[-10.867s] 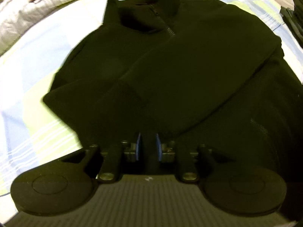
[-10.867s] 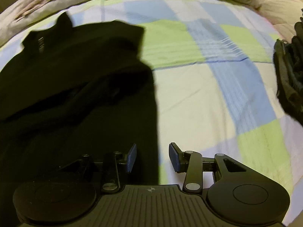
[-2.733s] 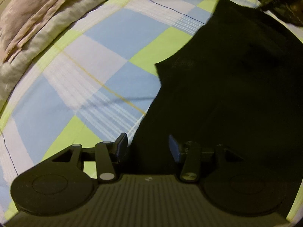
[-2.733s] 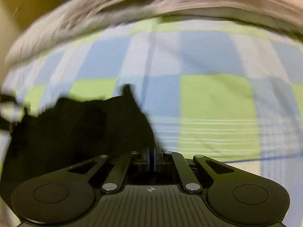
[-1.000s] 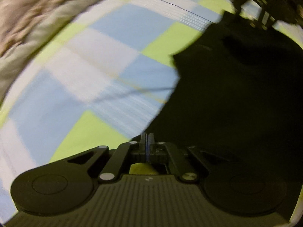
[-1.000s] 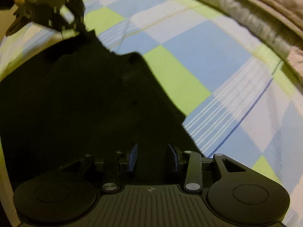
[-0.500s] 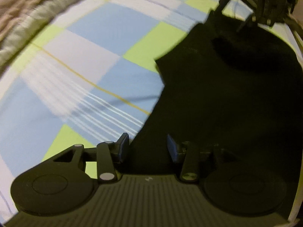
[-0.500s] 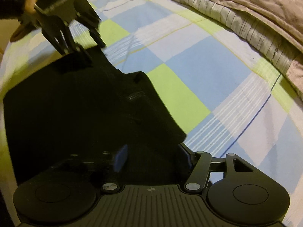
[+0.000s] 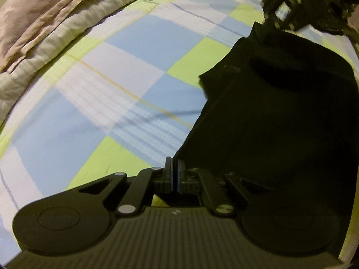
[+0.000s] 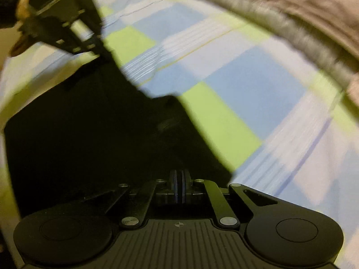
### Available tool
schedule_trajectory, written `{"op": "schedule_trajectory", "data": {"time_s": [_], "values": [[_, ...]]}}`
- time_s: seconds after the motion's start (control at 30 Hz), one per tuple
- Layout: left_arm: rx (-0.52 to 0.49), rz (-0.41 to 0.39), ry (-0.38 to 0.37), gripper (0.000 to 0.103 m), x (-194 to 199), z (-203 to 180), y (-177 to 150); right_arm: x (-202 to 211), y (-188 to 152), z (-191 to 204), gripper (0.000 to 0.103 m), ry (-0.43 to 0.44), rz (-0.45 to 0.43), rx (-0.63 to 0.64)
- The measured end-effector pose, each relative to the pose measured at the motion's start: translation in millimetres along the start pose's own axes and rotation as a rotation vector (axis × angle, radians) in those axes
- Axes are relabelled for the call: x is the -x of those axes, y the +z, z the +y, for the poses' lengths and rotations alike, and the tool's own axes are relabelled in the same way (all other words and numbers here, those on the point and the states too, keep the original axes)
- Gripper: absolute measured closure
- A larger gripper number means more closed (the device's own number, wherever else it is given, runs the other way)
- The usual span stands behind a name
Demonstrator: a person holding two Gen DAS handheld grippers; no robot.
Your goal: Fold clothes
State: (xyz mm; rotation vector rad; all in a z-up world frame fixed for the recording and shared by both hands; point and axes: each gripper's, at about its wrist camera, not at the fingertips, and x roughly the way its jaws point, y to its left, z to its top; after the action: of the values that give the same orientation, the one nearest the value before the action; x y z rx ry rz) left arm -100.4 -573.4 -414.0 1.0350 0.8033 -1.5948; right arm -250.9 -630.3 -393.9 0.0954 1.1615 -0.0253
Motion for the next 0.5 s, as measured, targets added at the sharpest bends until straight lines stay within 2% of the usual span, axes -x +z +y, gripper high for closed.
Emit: {"op": "schedule_trajectory", "data": {"time_s": [0.17,0.33,0.43,0.5], "values": [[0.070,0.035,0.028,0.101,-4,6,-15,-2,-3,-27,0.102,-0.077,-0.005,-0.090],[0.104,0.091,0.047,0.101,-34,-3,-15,-23,-10,-15,0.101,-0.106,0.020,-0.062],[0.121,0.101,0.071,0.099,-35,-5,-11,-21,-14,-24,0.100,-0.108,-0.005,-0.139],[0.131,0.100,0.091,0.094,-28,-5,-12,-5,-19,-30,0.065,-0.141,-0.052,-0.202]]}}
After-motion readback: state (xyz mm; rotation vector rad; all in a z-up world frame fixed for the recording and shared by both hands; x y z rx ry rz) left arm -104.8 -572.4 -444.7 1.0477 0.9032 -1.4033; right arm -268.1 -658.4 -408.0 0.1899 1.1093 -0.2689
